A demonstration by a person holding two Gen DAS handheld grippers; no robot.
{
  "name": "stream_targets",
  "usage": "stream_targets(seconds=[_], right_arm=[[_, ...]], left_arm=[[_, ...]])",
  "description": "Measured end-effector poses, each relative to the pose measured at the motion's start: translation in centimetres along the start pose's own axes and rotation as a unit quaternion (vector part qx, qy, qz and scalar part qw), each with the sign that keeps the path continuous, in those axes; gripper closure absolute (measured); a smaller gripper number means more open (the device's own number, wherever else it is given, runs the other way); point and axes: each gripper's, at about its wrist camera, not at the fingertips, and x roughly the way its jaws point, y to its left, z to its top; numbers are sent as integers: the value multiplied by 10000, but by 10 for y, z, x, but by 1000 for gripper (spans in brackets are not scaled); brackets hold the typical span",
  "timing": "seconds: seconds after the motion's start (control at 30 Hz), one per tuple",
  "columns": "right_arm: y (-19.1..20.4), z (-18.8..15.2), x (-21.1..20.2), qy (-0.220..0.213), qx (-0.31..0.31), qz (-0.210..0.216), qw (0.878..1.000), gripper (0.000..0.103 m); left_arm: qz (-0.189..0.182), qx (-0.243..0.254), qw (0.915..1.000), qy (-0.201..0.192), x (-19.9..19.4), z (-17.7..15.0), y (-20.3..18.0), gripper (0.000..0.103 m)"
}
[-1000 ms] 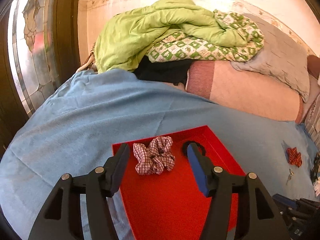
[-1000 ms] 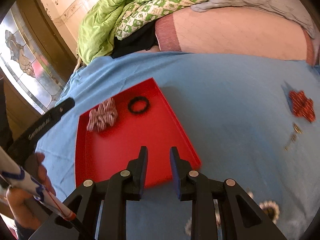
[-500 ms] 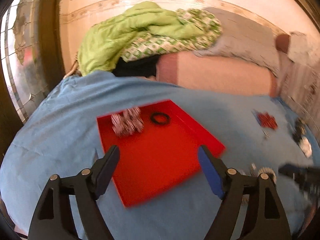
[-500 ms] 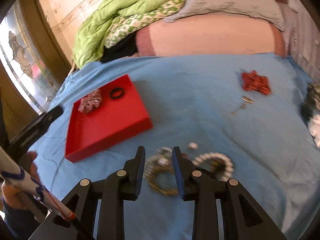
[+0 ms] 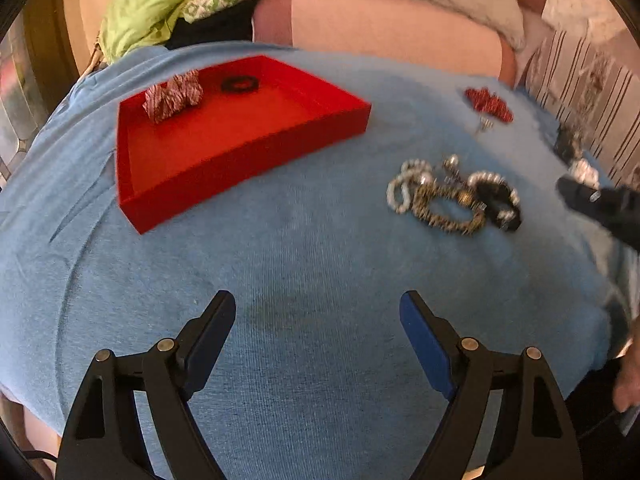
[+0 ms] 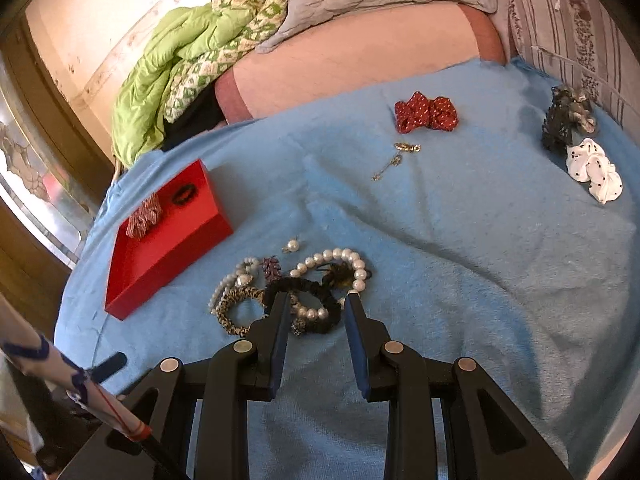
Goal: Organize jewelry
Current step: 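Move both tools back toward the remaining jewelry pile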
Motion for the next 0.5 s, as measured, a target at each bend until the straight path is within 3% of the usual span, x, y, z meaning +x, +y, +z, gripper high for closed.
stream_targets(seconds=[0.17,0.23,0.4,0.5], right_arm=[[-11,0,-5,-16,184,86,9998,73],[-16,1,-6,26,275,131,9995,73],[-28,2,3,306,448,191,9983,73],[-35,3,9,415,507,164,9977,73]], left_arm=[[102,112,9998,154,10,-4,-5,10],[142,92,9996,224,13,-5,-5,1],[198,33,9997,130,15,-7,-4,0],[181,54,9994,275,14,1,-6,0]])
